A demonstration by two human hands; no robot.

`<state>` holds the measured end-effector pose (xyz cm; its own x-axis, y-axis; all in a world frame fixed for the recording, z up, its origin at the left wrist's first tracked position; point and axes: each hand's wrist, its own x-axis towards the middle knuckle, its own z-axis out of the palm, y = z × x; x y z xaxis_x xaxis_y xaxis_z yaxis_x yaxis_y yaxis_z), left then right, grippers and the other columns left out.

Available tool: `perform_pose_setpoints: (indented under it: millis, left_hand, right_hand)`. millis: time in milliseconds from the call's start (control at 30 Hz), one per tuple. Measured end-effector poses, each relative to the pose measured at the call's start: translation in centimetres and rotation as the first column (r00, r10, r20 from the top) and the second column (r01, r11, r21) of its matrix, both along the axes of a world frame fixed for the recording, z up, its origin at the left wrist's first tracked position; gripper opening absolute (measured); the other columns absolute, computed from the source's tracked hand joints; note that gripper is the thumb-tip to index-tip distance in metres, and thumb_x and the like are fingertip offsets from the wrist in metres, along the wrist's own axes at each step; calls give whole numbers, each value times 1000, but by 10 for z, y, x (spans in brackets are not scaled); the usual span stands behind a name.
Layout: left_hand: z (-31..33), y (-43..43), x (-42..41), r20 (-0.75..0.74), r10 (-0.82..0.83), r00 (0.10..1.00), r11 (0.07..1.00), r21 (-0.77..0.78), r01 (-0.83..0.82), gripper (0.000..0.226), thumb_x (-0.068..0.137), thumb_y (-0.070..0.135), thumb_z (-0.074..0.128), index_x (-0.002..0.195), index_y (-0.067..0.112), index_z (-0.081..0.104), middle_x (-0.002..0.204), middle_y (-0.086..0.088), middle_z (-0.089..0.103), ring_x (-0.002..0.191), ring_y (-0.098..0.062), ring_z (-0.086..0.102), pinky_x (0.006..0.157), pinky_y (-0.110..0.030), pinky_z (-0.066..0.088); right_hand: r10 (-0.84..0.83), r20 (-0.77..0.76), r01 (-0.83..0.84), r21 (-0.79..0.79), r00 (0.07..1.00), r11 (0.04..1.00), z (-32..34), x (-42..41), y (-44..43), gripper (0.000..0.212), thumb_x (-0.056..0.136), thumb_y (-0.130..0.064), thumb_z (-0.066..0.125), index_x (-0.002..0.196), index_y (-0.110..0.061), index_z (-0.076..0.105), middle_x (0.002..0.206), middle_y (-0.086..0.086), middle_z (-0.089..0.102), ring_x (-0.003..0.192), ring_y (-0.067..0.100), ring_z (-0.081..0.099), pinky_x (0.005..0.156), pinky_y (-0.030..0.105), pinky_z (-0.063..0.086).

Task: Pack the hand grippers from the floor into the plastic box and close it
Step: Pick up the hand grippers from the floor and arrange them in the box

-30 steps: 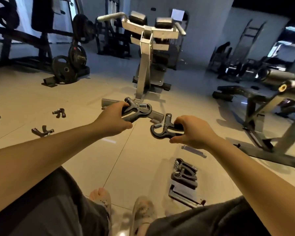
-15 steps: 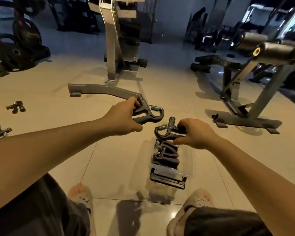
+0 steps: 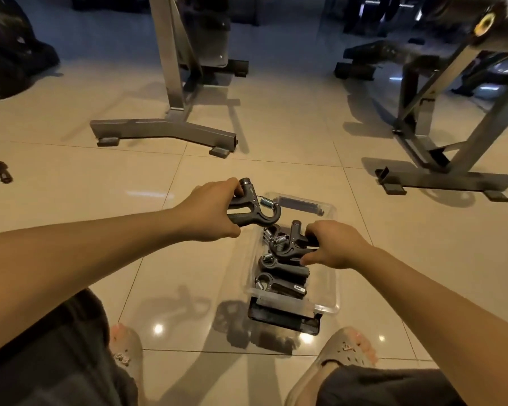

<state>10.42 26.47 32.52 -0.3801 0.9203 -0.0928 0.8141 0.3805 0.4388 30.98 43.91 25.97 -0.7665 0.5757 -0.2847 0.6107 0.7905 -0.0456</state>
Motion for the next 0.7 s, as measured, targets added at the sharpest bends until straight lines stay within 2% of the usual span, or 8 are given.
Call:
perform_pose_setpoints:
  millis: [167, 267, 367, 433, 533, 700]
  left_hand:
    - [0, 15, -17, -6, 25, 1000, 1000, -7, -25, 60, 71, 23, 82, 122, 22, 50, 111, 1, 60, 96, -23, 59, 84, -44, 54]
    - [-1, 22, -24, 0, 59, 998, 998, -15, -59, 60, 70, 23, 81, 121, 23, 50, 110, 2, 60, 94, -22, 59, 81, -44, 56]
    - [-12, 23, -27, 39, 115, 993, 993, -5, -115, 60, 69, 23, 81, 120, 25, 50, 110, 2, 61, 90, -20, 60, 75, -40, 56]
    - [-24, 22, -27, 86, 174, 981, 984, 31, -177, 60, 69, 22, 80, 121, 24, 50, 110, 2, 61, 89, -21, 60, 72, -38, 54]
    - [-38, 24, -30, 81, 206, 975, 977, 41, -210, 60, 68, 21, 79, 121, 22, 51, 110, 2, 61, 94, -24, 59, 80, -41, 53]
    - [-46, 34, -37, 81, 212, 974, 976, 44, -215, 59, 70, 20, 79, 122, 22, 52, 111, 2, 61, 100, -26, 59, 87, -43, 51]
  right_hand:
    - [85, -6, -85, -16, 996, 996, -8, -22, 26, 45, 76, -58, 76, 100, -23, 62, 95, -4, 63, 85, 17, 59, 73, 36, 54]
    - [121, -8, -122, -30, 993, 992, -10, -34, 39, 45, 78, -57, 74, 102, -23, 60, 98, -3, 62, 88, 19, 57, 76, 37, 53]
    - [127, -33, -127, -10, 991, 992, -14, -43, 52, 45, 78, -60, 74, 98, -23, 58, 96, -3, 62, 86, 19, 56, 72, 36, 51]
    - [108, -74, -108, 10, 991, 994, -17, -48, 60, 46, 78, -58, 74, 102, -23, 59, 100, -3, 63, 87, 20, 58, 72, 36, 52]
    - [44, -163, -42, 11, 986, 999, -24, -50, 69, 52, 78, -55, 76, 113, -22, 58, 105, -3, 63, 95, 22, 60, 78, 41, 55]
    - [-74, -253, 67, -37, 965, 997, -35, -48, 84, 47, 75, -53, 76, 105, -21, 58, 97, -3, 60, 90, 21, 58, 78, 43, 55]
